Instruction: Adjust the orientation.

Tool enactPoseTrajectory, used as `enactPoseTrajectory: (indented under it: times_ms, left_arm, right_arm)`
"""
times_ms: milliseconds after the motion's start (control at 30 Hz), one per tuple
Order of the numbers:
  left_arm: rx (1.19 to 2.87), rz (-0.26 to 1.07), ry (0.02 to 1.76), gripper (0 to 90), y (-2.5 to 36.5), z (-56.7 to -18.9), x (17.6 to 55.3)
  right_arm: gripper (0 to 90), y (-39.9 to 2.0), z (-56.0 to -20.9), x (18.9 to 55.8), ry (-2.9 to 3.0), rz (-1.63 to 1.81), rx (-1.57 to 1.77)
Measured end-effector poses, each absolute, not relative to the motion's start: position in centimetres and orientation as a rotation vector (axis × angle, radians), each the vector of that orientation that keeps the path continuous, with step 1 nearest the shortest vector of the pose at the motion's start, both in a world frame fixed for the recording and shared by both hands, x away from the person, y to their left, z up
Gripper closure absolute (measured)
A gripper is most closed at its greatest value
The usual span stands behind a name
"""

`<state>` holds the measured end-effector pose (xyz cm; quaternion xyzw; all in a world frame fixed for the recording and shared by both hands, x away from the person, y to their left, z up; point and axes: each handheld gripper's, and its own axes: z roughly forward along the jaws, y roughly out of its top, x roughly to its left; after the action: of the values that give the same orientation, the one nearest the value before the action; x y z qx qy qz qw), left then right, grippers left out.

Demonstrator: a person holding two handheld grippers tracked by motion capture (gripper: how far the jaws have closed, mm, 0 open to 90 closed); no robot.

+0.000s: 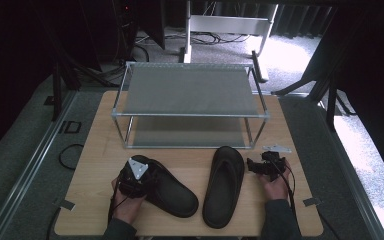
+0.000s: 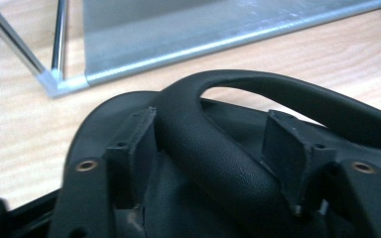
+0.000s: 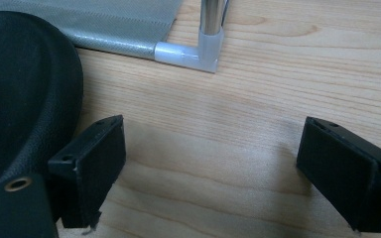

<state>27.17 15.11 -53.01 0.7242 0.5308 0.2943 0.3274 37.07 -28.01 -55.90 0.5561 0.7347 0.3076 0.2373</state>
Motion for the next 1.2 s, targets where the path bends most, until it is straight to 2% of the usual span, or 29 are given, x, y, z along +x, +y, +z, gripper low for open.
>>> enactPoseTrajectory:
  times_ms: [167, 300, 333, 367, 467, 600, 700, 767, 867, 933, 967, 1200]
  left_arm:
    - [1.883, 0.777, 1.407, 47.4, 15.5, -52.9, 28.1]
    - [1.840, 0.719, 1.457, 32.6, 15.6, -53.0, 27.6]
    - [1.824, 0.678, 1.462, 32.6, 15.6, -53.1, 26.8]
    - [1.819, 0.659, 1.460, 27.1, 15.6, -53.1, 26.3]
    - [1.820, 0.632, 1.451, 17.7, 15.4, -53.2, 24.7]
    - [1.850, 0.602, 1.432, 15.0, 14.8, -53.5, 23.3]
    - [1.884, 0.597, 1.416, 15.1, 14.2, -53.7, 23.2]
    - [1.901, 0.613, 1.432, 16.3, 13.9, -54.0, 23.4]
    - [1.920, 0.634, 1.447, 22.5, 13.6, -54.3, 23.6]
    - [1.920, 0.634, 1.447, 25.1, 13.6, -54.3, 23.6]
    - [1.935, 0.609, 1.414, 32.6, 13.6, -54.2, 23.6]
    - [1.945, 0.604, 1.419, 42.1, 13.7, -53.9, 23.9]
  right_arm:
    - [11.6, -28.0, -55.9, 37.1, 2.014, 0.843, 1.524]
    - [11.5, -28.0, -55.9, 37.0, 2.015, 0.844, 1.524]
    - [11.5, -28.0, -55.9, 37.0, 2.016, 0.845, 1.523]
    - [11.5, -27.9, -55.9, 37.0, 2.014, 0.843, 1.523]
    - [11.4, -27.9, -55.9, 37.0, 2.015, 0.842, 1.523]
    - [12.3, -27.9, -55.9, 37.0, 2.015, 0.842, 1.522]
    - [26.6, -28.0, -55.7, 36.9, 2.014, 0.863, 1.505]
    - [33.1, -28.2, -55.6, 37.0, 2.020, 0.864, 1.503]
    - [49.5, -28.5, -55.3, 37.2, 2.018, 0.874, 1.516]
    - [49.5, -28.6, -55.2, 37.3, 2.021, 0.894, 1.524]
    - [56.1, -28.8, -54.9, 37.4, 2.010, 0.926, 1.507]
    - [53.6, -28.1, -53.7, 38.5, 1.998, 0.943, 1.441]
